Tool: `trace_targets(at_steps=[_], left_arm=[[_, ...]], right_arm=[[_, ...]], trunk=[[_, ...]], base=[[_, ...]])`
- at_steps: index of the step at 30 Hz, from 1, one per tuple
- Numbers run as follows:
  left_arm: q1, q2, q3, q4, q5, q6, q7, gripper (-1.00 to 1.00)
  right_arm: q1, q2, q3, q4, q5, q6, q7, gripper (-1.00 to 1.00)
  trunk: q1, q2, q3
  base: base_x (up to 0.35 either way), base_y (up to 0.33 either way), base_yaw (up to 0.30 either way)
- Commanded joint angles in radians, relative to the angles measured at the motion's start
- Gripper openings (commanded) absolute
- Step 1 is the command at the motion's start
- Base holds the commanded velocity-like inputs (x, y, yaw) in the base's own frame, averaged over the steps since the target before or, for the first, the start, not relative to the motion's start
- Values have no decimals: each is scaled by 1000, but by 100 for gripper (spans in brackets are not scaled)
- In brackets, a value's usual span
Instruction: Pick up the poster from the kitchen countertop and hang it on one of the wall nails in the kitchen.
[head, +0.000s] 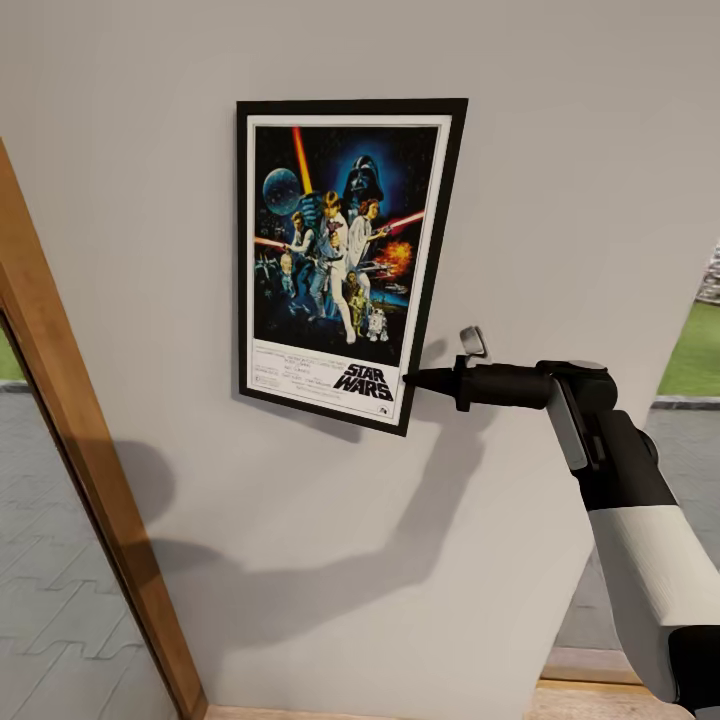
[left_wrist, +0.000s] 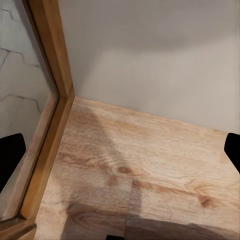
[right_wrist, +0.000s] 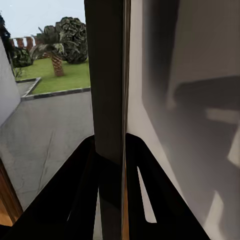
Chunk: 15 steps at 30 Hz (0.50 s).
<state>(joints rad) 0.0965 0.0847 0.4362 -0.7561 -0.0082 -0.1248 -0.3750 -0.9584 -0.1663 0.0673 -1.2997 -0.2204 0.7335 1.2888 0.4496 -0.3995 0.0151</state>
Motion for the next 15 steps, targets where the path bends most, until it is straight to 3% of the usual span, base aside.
trace_targets(at_steps=[1,15], left_arm=[[0,0,3,0,-1,-1,-5,100],[0,0,3,0,-1,-2,-5,100]], right_arm=[[0,-1,2,0,-8,10,0,-100],[0,-1,2,0,-8,10,0,-100]], trunk=[[0,-1,0],[0,-1,0]], base=[[0,-2,0],[0,0,0]])
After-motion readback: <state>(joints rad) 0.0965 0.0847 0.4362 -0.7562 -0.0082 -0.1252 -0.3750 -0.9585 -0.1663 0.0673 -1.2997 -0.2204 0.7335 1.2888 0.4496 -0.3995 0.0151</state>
